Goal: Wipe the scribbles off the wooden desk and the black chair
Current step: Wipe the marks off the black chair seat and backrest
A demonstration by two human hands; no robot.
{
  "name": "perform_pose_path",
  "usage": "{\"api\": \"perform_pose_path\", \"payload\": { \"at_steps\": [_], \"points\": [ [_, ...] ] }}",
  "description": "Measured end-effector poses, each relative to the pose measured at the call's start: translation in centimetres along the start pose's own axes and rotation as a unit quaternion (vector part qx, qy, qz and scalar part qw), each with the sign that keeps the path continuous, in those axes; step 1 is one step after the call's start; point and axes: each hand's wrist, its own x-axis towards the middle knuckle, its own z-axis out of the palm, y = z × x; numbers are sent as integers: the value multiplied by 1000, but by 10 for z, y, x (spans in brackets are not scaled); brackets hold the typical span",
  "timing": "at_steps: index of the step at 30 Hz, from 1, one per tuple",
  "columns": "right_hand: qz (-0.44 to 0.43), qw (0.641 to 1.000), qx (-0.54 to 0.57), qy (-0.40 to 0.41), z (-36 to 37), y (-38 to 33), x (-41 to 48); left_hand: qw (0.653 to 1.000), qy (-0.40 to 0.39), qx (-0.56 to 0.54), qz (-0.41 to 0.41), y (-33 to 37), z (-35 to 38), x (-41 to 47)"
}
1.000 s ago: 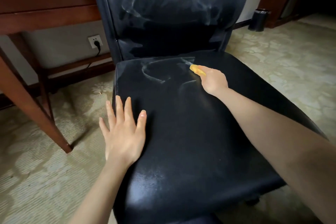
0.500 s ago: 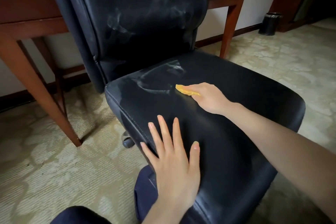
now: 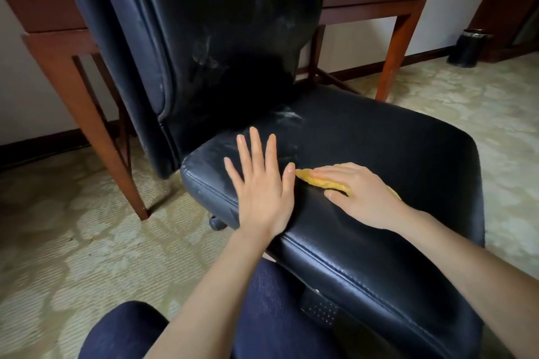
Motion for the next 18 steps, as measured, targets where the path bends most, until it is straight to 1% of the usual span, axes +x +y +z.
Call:
{"api": "perform_pose_path", "payload": {
  "at_steps": [2,5,7,9,10,11,12,14,15,16,18],
  "points": [
    [11,1000,22,-5,-4,-3,-1,999,-23,22,-4,3,6,2],
    [38,995,93,-16,-11,-13,1,998,-36,46,-15,2,10,1],
    [81,978,186,-53,-22,-17,3,998,-31,51,-16,0,10,0],
    [127,949,280,-73,-37,-18,4,998,-24,49,-22,-3,9,1],
    [148,945,284,-63,-44,-17,6,998,-22,49,-24,-3,9,1],
    [172,953,245,-43,-50,-15,7,998,-20,50,-26,-4,9,1],
    [197,964,174,-29,-53,-12,8,998,-20,51,-28,-5,9,2],
    [232,972,34,-34,-56,-13,11,998,-21,58,-27,-5,8,2],
    [238,970,-1,-45,-56,-15,12,998,-23,61,-25,-6,7,3],
    [240,969,-14,-56,-55,-18,13,997,-24,63,-23,-6,7,3],
    [236,970,-8,-53,-50,-25,15,997,-25,64,-22,-7,6,2]
  ]
}}
